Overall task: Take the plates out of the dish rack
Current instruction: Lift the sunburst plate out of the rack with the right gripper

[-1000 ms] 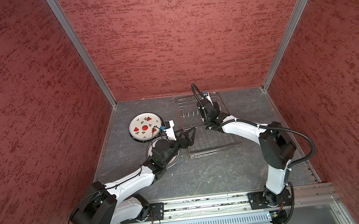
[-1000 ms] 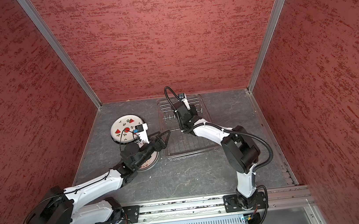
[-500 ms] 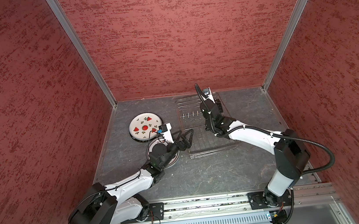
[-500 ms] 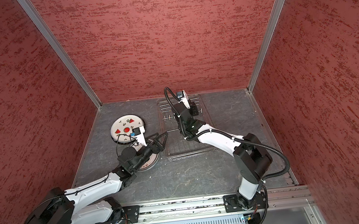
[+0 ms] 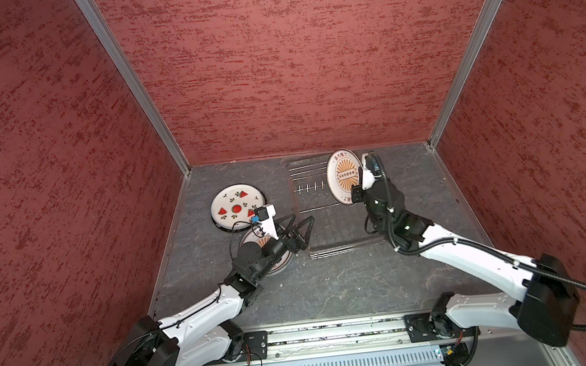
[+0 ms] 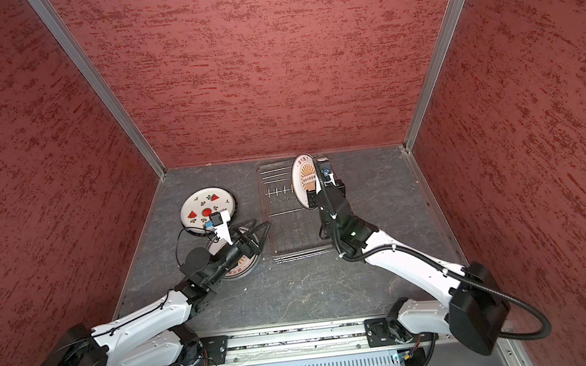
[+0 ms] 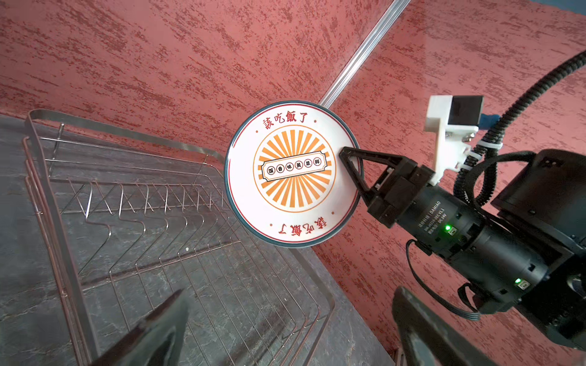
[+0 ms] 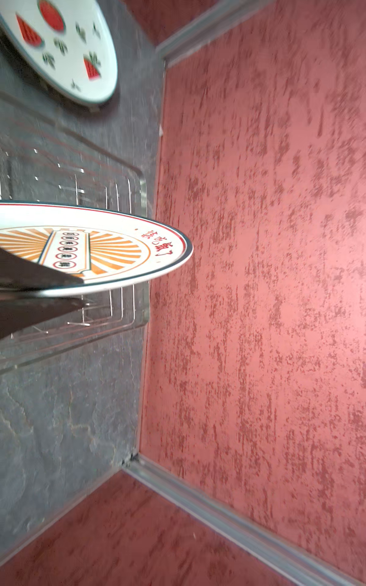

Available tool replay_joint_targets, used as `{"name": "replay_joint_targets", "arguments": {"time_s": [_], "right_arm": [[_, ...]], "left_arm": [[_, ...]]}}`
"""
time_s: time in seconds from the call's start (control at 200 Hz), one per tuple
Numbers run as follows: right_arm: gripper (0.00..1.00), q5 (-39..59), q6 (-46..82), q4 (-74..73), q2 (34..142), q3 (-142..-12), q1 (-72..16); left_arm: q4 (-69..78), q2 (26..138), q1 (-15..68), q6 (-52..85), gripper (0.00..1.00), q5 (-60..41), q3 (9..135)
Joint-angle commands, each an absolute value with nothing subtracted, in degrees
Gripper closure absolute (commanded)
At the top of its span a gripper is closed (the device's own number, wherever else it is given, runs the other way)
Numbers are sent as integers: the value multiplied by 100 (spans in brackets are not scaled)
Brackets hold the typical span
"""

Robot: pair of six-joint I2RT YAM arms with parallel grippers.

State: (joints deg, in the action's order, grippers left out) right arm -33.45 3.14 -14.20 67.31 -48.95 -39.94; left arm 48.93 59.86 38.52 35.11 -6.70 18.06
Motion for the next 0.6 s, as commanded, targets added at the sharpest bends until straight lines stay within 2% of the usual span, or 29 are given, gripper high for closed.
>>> {"name": "replay_joint_targets", "arguments": {"time_s": [0.0,0.371,0.596], "right_arm": [[100,-1989,1003,-1979,6178,-4571,-3768],[100,992,2498,-2746,5128,-3470,-2538],[100,2063,3067,-3401,4756,-2940,-2369]], "left_arm": [[4946,5766,3698,3511,1,-1136,1706],[4693,5423,3608,3667,1,-1800,1659],[4470,5593,3783,3546,1,-1680,1847]]}}
